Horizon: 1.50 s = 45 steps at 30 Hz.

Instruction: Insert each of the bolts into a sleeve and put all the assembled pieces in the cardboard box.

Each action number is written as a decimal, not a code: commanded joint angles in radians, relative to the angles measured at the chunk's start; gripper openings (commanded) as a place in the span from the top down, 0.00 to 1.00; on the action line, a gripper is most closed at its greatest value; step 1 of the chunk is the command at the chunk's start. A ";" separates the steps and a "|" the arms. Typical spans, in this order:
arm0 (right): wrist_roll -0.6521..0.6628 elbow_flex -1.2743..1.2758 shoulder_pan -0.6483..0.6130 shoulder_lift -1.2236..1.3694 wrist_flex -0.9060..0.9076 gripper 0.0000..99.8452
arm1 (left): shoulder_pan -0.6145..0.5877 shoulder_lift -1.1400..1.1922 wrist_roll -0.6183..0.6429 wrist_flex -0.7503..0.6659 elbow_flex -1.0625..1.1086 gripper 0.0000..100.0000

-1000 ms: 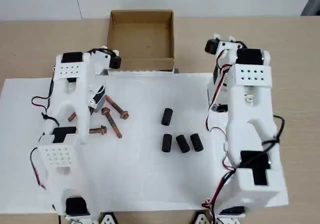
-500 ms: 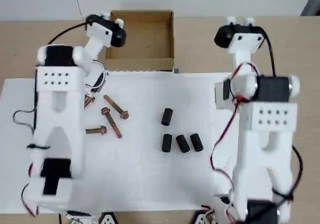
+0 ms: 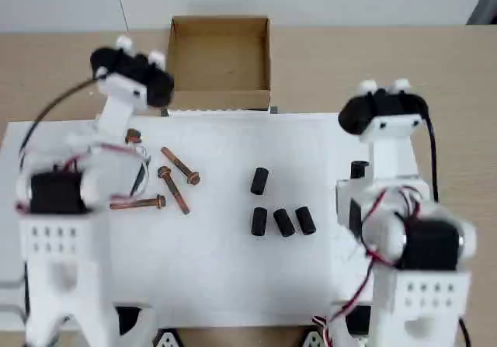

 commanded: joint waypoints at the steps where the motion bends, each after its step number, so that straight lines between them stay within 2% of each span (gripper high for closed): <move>1: 0.006 0.084 0.001 -0.110 -0.082 1.00 | 0.000 -0.212 0.015 -0.144 0.213 0.99; 9: 0.000 0.310 -0.001 -0.269 -0.229 1.00 | 0.003 -0.562 0.176 -0.394 0.581 1.00; 16: -0.005 0.503 -0.012 -0.392 -0.378 1.00 | 0.003 -0.807 0.344 -0.549 0.811 1.00; 20: -0.060 0.603 -0.120 -0.493 -0.456 1.00 | 0.005 -0.953 0.416 -0.605 0.911 1.00; 25: -0.086 0.761 -0.275 -0.630 -0.529 1.00 | 0.005 -1.154 0.443 -0.644 1.050 1.00; 28: -0.081 0.853 -0.329 -0.717 -0.578 1.00 | 0.005 -1.146 0.450 -0.654 1.066 1.00; 33: -0.080 0.993 -0.433 -0.874 -0.645 1.00 | 0.006 -1.149 0.597 -0.655 1.066 1.00; 39: -0.083 1.037 -0.558 -0.880 -0.671 1.00 | 0.158 -1.149 0.740 -0.663 1.067 1.00; 45: -0.080 1.036 -0.654 -0.880 -0.668 1.00 | 0.305 -1.149 0.789 -0.792 1.070 0.99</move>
